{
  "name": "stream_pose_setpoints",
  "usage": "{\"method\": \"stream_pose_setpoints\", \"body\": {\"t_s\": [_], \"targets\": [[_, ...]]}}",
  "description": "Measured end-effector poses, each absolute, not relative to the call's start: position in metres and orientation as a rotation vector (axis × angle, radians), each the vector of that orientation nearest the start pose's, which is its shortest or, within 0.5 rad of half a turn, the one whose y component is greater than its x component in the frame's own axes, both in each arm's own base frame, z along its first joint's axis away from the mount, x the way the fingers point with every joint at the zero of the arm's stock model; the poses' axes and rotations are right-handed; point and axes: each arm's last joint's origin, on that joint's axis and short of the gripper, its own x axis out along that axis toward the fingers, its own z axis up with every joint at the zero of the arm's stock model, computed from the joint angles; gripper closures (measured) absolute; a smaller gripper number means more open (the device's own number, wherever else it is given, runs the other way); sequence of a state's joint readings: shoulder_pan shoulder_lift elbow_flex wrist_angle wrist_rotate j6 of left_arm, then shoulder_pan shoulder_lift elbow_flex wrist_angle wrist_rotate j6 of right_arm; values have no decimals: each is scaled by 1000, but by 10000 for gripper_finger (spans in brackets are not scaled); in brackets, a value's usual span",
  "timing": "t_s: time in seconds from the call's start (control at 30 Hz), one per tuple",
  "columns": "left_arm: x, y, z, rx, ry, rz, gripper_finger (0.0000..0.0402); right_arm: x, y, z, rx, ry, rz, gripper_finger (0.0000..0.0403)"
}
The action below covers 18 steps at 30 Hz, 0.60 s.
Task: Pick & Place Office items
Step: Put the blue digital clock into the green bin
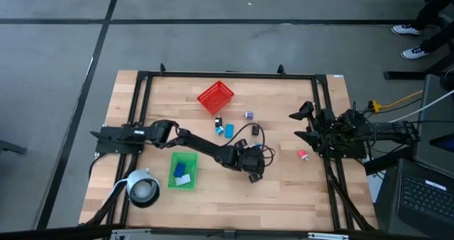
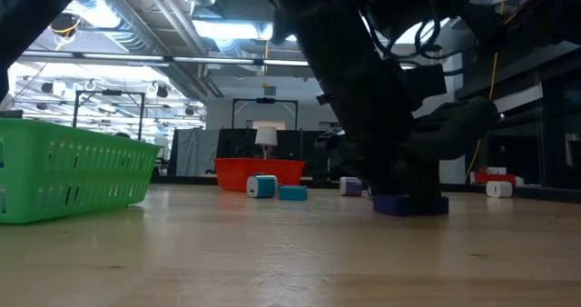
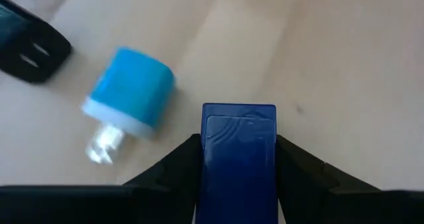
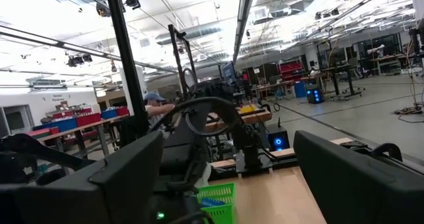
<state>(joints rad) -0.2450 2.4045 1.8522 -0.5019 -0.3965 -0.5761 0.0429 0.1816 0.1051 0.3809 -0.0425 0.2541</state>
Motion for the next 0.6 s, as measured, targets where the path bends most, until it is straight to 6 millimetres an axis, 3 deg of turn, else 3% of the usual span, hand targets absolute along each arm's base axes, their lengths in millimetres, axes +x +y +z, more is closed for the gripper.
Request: {"method": "stream_pose_setpoints", "body": {"t_s": [0.17,0.3,0.43,0.6], "targets": [[478,-135,147,-116,863,412,249,101,6,221,252,-291,123,58],[460,-154,208,-59,688,492,249,101,6,221,252,-289,122,58],[419,-171,253,-6,622,637,249,101,6,221,255,-286,126,58],[347,-186,299,-47,536,808,249,102,6,220,262,-283,127,58]]}}
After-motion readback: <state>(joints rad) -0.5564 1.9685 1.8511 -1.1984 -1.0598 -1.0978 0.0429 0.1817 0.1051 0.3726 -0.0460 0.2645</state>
